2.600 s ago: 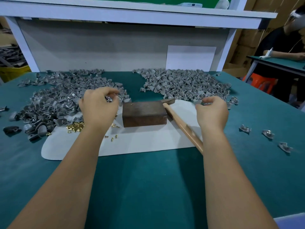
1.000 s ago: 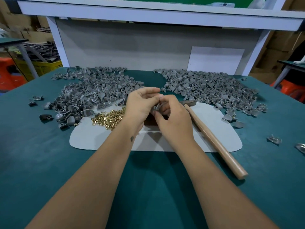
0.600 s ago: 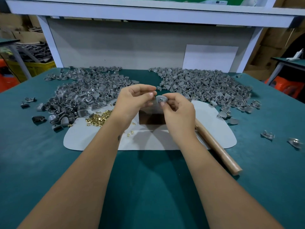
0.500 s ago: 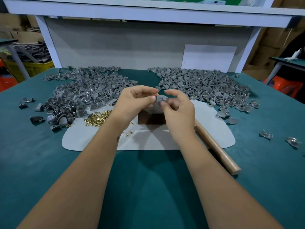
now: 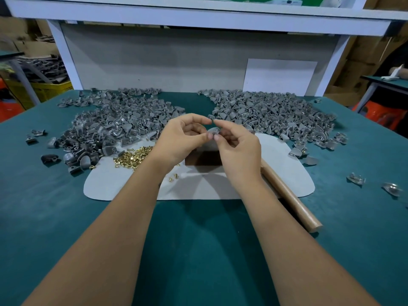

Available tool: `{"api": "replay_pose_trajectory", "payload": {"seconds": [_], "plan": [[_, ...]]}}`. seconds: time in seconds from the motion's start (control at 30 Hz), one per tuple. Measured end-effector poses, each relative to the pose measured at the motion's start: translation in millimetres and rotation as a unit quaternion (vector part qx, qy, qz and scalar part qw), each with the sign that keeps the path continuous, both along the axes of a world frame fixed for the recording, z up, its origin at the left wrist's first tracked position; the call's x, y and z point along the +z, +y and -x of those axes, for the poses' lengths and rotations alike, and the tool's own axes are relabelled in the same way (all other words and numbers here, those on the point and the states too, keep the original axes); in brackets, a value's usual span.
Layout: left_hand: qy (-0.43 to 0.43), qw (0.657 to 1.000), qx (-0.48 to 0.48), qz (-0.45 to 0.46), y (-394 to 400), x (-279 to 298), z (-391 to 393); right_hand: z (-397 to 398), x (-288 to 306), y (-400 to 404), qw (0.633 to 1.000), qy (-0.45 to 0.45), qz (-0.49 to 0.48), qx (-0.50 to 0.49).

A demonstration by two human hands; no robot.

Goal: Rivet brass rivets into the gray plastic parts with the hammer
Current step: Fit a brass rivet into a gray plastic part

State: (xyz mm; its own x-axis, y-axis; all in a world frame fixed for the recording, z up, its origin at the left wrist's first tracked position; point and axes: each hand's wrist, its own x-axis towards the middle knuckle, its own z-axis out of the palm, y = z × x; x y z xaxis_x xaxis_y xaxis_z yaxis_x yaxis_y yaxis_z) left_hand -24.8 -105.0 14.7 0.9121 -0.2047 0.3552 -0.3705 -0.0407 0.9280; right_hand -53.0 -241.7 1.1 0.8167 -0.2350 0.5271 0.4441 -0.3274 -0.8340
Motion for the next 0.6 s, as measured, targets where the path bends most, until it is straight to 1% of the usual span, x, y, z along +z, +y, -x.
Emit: {"api": "replay_pose_trajectory", "payload": {"seconds": [0.1,0.17,0.27,0.37,0.47,0.53,0.6], "plan": [[-0.012,0.999,0.025,-0.021,1.2,2.7,-0.9,4.3,0.4,3.4,0.999,0.000,0.039,-0.007],[0.009,0.997,0.074,0.011,8.0,5.0,-3.4,8.8,-0.4,8.5,0.992,-0.019,0.126,-0.010],[0.082,0.978,0.159,0.112,28.0,5.7,-10.3,14.9,-4.7,20.3,0.962,-0.064,0.266,0.022],[0.109,0.951,0.233,0.169,47.7,0.6,-17.5,20.6,-6.7,34.1,0.928,-0.038,0.363,0.080],[0.126,0.937,0.273,0.176,55.1,-6.2,-21.8,24.5,-7.3,41.7,0.890,-0.012,0.445,0.102],[0.128,0.939,0.275,0.160,55.4,-9.3,-23.0,26.2,-7.5,45.1,0.869,0.001,0.481,0.117],[0.120,0.946,0.263,0.150,53.7,-10.1,-23.0,25.9,-7.5,47.9,0.855,0.014,0.499,0.137]]}}
